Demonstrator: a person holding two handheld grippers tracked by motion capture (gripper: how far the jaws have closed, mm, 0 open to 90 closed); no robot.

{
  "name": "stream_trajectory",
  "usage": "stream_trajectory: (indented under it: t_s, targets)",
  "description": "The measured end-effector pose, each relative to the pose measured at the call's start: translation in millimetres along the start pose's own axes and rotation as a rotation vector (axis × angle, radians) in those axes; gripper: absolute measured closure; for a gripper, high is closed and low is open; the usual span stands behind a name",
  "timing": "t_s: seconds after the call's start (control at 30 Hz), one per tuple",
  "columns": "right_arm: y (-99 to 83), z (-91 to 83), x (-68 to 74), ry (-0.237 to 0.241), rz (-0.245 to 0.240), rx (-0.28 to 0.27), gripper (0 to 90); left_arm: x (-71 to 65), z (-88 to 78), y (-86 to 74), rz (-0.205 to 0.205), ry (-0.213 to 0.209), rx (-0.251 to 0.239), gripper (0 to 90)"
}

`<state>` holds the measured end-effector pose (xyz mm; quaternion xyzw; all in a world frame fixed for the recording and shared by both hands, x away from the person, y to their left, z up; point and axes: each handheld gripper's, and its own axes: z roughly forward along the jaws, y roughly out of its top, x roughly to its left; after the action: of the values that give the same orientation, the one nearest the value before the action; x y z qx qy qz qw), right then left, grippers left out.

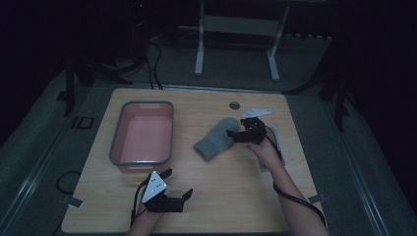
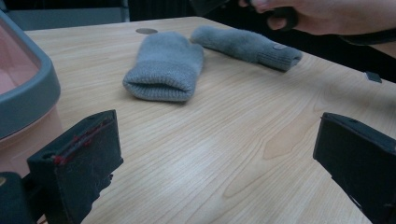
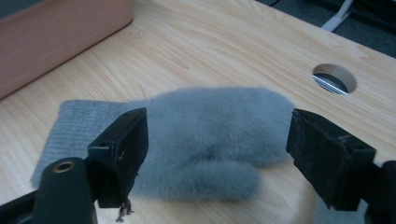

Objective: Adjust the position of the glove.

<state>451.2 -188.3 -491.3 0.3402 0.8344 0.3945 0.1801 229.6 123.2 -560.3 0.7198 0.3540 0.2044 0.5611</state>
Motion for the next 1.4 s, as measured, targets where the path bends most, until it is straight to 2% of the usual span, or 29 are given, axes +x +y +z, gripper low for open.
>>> stream_trajectory:
  t_s: [0.33, 0.47, 0.6, 0.7, 0.73, 1.1, 1.17, 1.2, 1.3, 1.4]
  targets:
    - [1.8, 37.2, -2.0, 0.012, -0.027, 0.069, 24.3, -1.0, 0.1, 0.1, 0.010, -0.002, 0.008, 1.3]
    - [-0.1, 49.3, -3.8, 0.022, -0.019, 0.097, 24.4, -1.3, 0.4, 0.0, 0.015, -0.002, 0.018, 1.3]
    - [-4.7, 60.6, -3.4, 0.030, -0.024, 0.128, 29.0, -1.9, 0.5, -0.1, 0.017, -0.005, 0.022, 1.3]
    - [-8.9, 66.3, -2.4, 0.021, -0.047, 0.145, 33.5, -2.0, 0.3, -0.1, 0.017, -0.008, 0.022, 1.3]
    - [-9.6, 67.0, -2.5, 0.025, -0.043, 0.141, 37.8, -2.0, 0.4, -0.2, 0.017, -0.008, 0.022, 1.3]
    - [-12.4, 68.7, -7.3, 0.100, -0.022, 0.153, 69.3, -2.7, 2.0, -1.3, 0.021, -0.011, 0.034, 1.3]
    - [-12.3, 68.3, -7.2, 0.103, -0.021, 0.154, 69.3, -2.7, 2.0, -1.3, 0.021, -0.011, 0.034, 1.3]
    - [-11.1, 67.1, -6.1, 0.106, -0.029, 0.157, 79.1, -2.3, 2.4, -1.5, 0.018, -0.013, 0.038, 1.3]
    - [-8.5, 65.2, -6.4, 0.114, -0.010, 0.166, 82.3, -2.1, 2.4, -1.5, 0.019, -0.012, 0.038, 1.3]
    - [-4.4, 58.6, -4.4, 0.133, -0.037, 0.162, 84.0, -1.3, 1.9, -1.4, 0.017, -0.009, 0.035, 1.3]
